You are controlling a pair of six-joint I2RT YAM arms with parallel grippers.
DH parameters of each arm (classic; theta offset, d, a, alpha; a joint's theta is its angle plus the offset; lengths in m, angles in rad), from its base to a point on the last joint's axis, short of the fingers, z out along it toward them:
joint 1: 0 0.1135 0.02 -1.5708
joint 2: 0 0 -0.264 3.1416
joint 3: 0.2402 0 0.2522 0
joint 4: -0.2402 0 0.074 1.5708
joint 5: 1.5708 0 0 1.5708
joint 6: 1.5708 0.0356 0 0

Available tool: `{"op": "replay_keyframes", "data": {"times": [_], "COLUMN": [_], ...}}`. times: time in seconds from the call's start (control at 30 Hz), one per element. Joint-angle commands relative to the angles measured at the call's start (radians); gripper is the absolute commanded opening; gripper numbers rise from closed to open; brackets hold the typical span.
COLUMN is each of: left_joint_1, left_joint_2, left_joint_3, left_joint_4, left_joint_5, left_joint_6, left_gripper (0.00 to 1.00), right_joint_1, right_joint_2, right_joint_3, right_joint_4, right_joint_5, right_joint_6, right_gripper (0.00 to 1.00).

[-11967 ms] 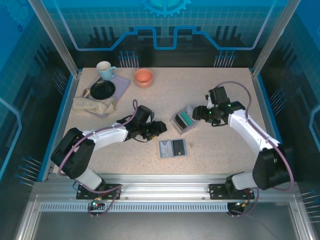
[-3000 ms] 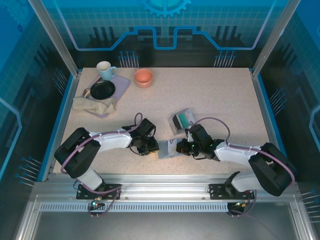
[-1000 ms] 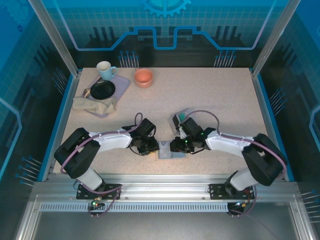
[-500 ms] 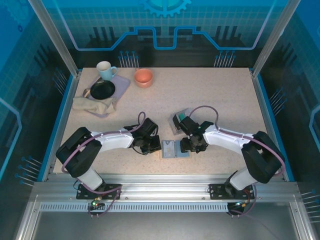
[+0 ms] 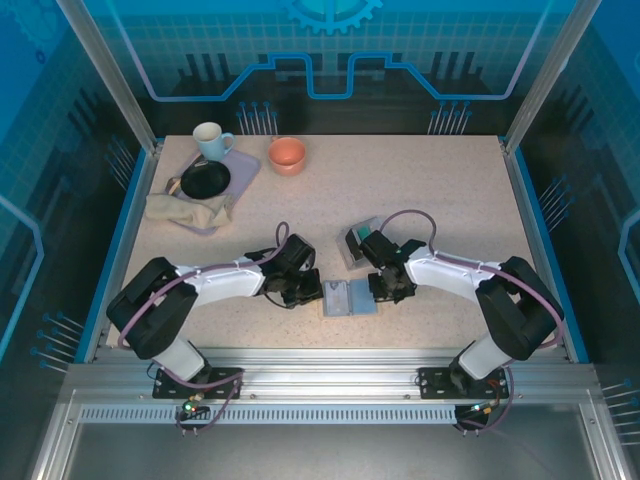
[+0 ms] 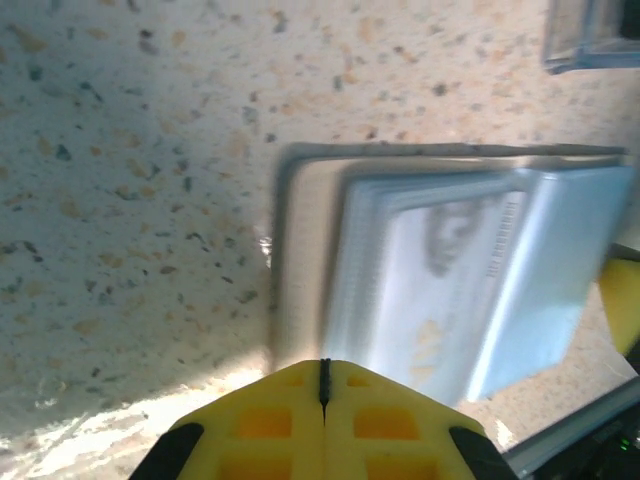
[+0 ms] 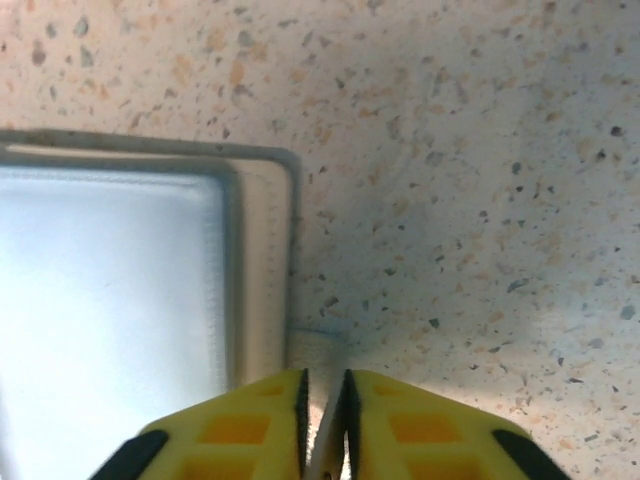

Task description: Put the credit cards into the card holder

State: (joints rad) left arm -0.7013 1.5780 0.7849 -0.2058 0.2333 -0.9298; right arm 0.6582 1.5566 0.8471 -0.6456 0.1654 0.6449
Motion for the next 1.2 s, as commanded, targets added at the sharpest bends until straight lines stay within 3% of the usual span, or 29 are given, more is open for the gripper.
{"op": "replay_keyframes", "data": {"times": [0.0,0.23,0.27,0.3,0.4,0.6,0.97,1.17], "left_joint_1": [0.008,0.008,0.008,0.012,0.039,0.078,0.082,0.082], "left_joint_2": [-0.062,-0.08,-0.083,-0.082,-0.064,-0.021,0.08,0.079], "left_joint_3": [0.045,0.067,0.066,0.07,0.052,-0.018,-0.041,-0.048], "left_joint_4": [-0.029,-0.07,-0.109,-0.152,-0.176,-0.03,0.156,0.221], "left_joint_5": [0.033,0.017,-0.019,-0.064,-0.075,0.024,0.115,0.156], "left_joint_6": [0.04,0.032,0.022,0.011,-0.012,-0.045,-0.084,-0.092], "left_gripper": [0.0,0.0,0.15,0.19,0.29,0.42,0.43,0.35], "right_joint_1": [-0.023,-0.045,-0.046,-0.045,-0.048,-0.048,-0.045,-0.038], "right_joint_2": [0.005,0.029,0.029,0.029,0.022,0.028,0.046,0.062], "right_joint_3": [-0.021,-0.043,-0.042,-0.041,-0.044,-0.046,-0.048,-0.048], "right_joint_4": [0.042,0.103,0.1,0.097,0.091,0.093,0.103,0.117], "right_joint_5": [-0.042,-0.088,-0.084,-0.082,-0.079,-0.091,-0.125,-0.142], "right_joint_6": [-0.014,-0.016,-0.016,-0.014,-0.016,-0.018,-0.017,-0.014], "right_gripper": [0.14,0.11,0.1,0.11,0.11,0.11,0.11,0.1]}}
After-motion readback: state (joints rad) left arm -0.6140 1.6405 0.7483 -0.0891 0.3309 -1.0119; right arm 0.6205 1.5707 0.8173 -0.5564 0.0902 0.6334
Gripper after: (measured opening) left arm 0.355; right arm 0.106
